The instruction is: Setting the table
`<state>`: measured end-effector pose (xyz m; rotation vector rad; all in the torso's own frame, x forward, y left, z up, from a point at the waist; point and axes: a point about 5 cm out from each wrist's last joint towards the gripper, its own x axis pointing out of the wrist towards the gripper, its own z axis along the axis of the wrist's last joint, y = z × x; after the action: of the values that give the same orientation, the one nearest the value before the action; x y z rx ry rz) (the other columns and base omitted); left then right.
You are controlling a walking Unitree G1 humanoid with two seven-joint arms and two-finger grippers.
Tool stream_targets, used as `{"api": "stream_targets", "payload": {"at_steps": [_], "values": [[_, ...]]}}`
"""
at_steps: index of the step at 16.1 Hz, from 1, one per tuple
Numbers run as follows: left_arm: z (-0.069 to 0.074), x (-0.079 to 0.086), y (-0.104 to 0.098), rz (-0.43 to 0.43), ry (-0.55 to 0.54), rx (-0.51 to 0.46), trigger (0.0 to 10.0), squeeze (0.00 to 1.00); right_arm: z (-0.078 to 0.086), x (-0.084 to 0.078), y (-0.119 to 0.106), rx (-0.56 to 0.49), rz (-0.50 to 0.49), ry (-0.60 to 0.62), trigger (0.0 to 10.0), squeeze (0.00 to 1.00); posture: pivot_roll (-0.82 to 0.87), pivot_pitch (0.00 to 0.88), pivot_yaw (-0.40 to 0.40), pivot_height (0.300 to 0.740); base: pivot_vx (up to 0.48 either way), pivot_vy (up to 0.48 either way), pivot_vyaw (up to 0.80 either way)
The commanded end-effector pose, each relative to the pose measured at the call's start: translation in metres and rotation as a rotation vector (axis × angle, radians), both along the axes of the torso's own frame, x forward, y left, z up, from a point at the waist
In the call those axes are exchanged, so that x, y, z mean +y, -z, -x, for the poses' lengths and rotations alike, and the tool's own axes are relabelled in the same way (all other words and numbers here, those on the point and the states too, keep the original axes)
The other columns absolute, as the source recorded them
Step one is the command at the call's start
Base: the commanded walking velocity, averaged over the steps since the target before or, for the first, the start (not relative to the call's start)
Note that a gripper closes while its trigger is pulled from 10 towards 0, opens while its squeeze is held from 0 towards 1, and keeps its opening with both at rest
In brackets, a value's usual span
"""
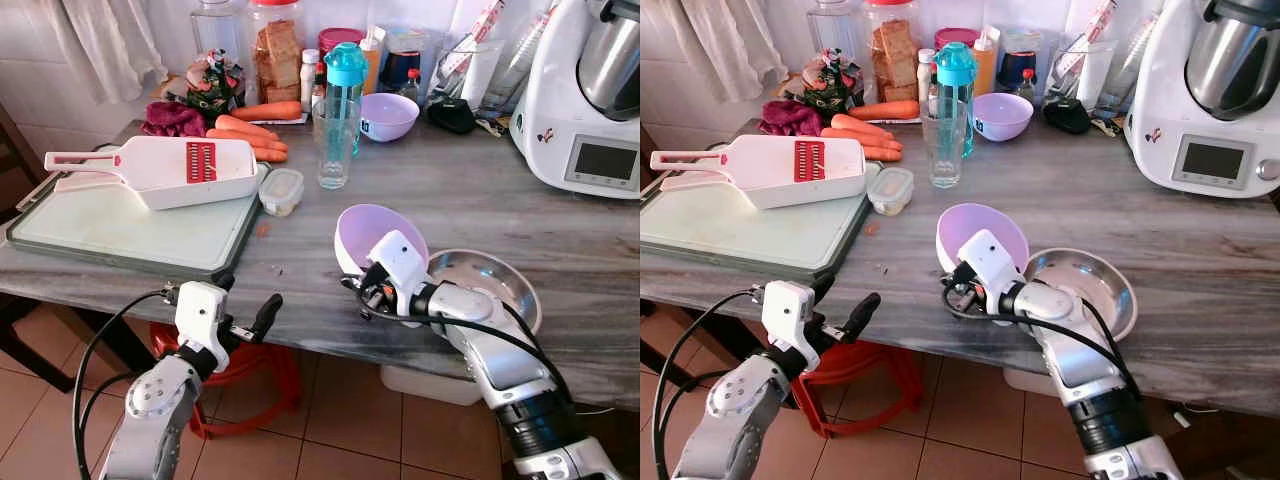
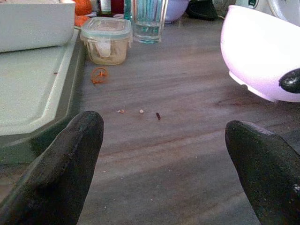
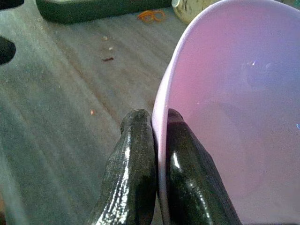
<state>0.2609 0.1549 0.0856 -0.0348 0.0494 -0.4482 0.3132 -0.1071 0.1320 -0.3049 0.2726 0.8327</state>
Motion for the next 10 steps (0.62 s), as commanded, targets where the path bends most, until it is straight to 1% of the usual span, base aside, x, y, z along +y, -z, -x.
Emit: {"api": "stream_targets", "payload": {"at_steps": [1, 2, 5, 6, 7, 8, 9, 10], "values": [[0.0, -0.002, 0.002, -0.011, 0.006, 0.019, 10.0, 0.0, 0.004, 0.001, -0.001, -0.016, 0.012, -0.023, 10.0, 0.07, 0.08, 0.04, 0.007, 0.74, 0.0, 0.0, 0.0], [0.0, -0.003, 0.003, -0.008, 0.007, 0.023, 10.0, 0.0, 0.004, -0.001, -0.001, -0.046, 0.024, -0.014, 10.0, 0.0, 0.07, 0.04, 0.011, 0.74, 0.0, 0.0, 0.0], [0.0, -0.003, 0.002, 0.0, 0.013, 0.017, 10.0, 0.0, 0.002, -0.007, -0.002, -0.107, 0.023, 0.026, 10.0, 0.0, 0.07, 0.042, 0.012, 0.74, 0.0, 0.0, 0.0], [0.0, -0.003, -0.001, 0.013, 0.019, 0.003, 10.0, 0.0, 0.002, -0.007, -0.003, -0.123, 0.019, 0.032, 10.0, 0.0, 0.07, 0.042, 0.012, 0.74, 0.0, 0.0, 0.0], [-0.003, -0.001, -0.01, 0.027, 0.013, -0.041, 10.0, 0.0, 0.003, -0.006, -0.004, -0.151, 0.0, 0.039, 10.0, 0.0, 0.07, 0.044, 0.014, 0.74, 0.0, 0.0, 0.0], [-0.004, -0.001, -0.013, 0.024, 0.015, -0.057, 10.0, 0.0, 0.004, -0.005, -0.004, -0.164, 0.003, 0.035, 10.0, 0.0, 0.07, 0.045, 0.015, 0.74, 0.0, 0.0, 0.0], [-0.005, -0.003, -0.015, 0.043, 0.032, -0.061, 10.0, 0.55, 0.005, -0.004, -0.003, -0.175, 0.007, 0.029, 10.0, 0.0, 0.07, 0.045, 0.015, 0.74, 0.0, 0.0, 0.0], [-0.005, -0.003, -0.019, 0.045, 0.026, -0.081, 10.0, 0.82, 0.007, -0.003, -0.002, -0.176, -0.004, 0.032, 10.0, 0.0, 0.07, 0.045, 0.015, 0.74, 0.0, 0.0, 0.0]]}}
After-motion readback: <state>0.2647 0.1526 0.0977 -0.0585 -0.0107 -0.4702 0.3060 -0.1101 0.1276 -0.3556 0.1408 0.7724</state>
